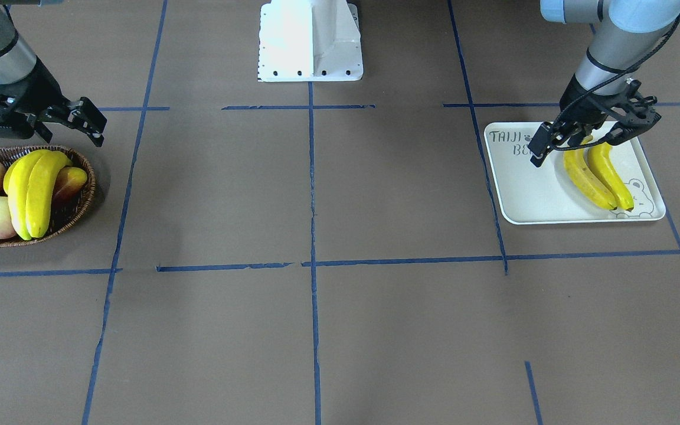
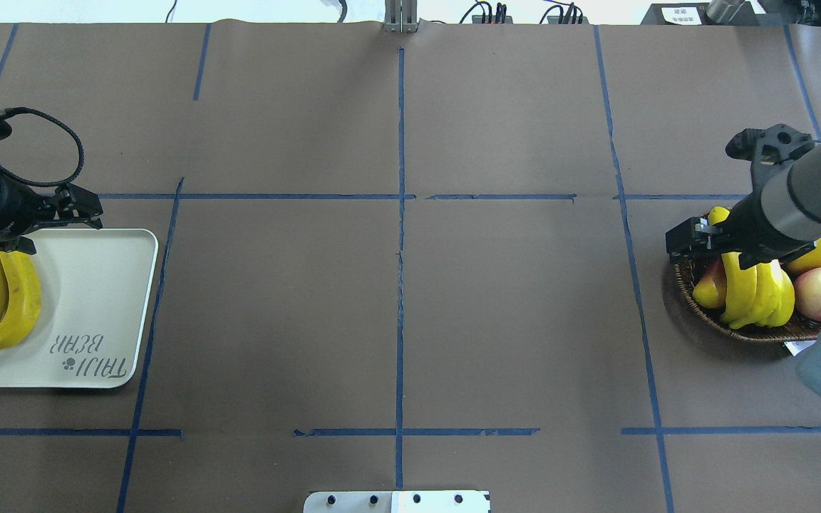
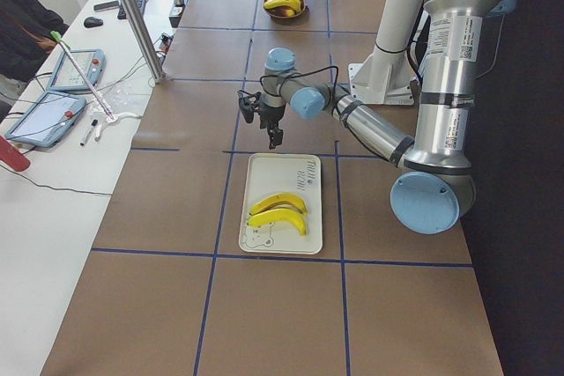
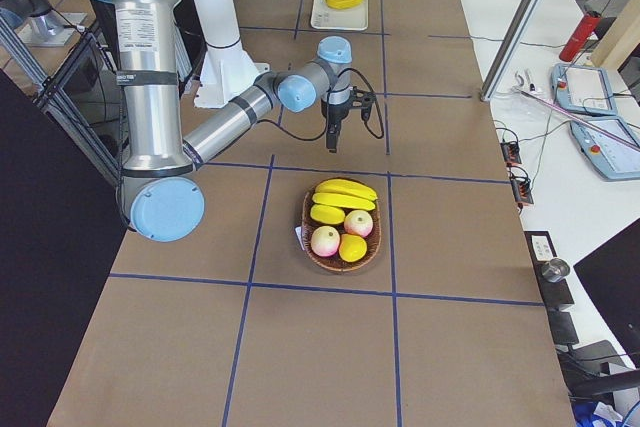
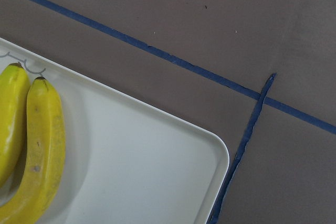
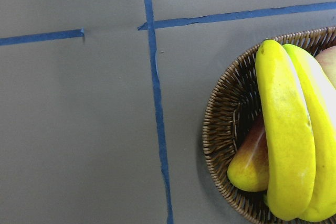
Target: Transfer all bananas from basket to plate
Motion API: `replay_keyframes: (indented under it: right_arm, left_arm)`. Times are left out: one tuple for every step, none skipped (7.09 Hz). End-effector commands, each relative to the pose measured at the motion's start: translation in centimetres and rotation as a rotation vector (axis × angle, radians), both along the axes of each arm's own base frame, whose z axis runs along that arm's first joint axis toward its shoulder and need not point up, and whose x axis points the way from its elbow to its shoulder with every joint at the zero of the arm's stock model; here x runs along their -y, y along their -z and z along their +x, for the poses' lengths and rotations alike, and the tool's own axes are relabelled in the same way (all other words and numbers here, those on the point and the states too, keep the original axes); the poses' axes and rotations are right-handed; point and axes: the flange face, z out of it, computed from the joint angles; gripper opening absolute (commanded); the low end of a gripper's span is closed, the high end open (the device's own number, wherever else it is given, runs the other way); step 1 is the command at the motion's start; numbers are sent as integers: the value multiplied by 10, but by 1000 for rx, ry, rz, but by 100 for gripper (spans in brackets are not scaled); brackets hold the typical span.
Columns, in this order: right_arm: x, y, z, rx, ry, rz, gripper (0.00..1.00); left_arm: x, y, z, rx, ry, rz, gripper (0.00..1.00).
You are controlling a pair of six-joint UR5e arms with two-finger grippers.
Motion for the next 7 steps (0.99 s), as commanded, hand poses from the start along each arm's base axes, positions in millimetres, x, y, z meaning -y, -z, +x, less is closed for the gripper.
replay_keyframes:
  right_arm:
    - [-9, 3, -33, -195, 23, 2, 100]
    - [-8, -6, -37, -233, 20, 9, 100]
    - [-4, -20, -43, -266, 23, -3, 100]
    - [-1, -36, -51, -300, 31, -11, 100]
    - [2, -44, -55, -357, 46, 48, 100]
    - [3, -53, -50, -378, 84, 67, 100]
    - [1, -59, -49, -387, 91, 61, 100]
  left_arm:
    - [1, 0, 1, 0, -1, -1, 100]
    - [1, -1, 1, 0, -1, -2, 100]
    - [1, -1, 1, 0, -1, -2, 100]
    - [2, 0, 2, -1, 1, -2, 100]
    - [1, 1, 1, -3, 1, 0, 100]
    - [1, 1, 1, -3, 1, 0, 100]
    - [1, 3, 1, -4, 1, 3, 100]
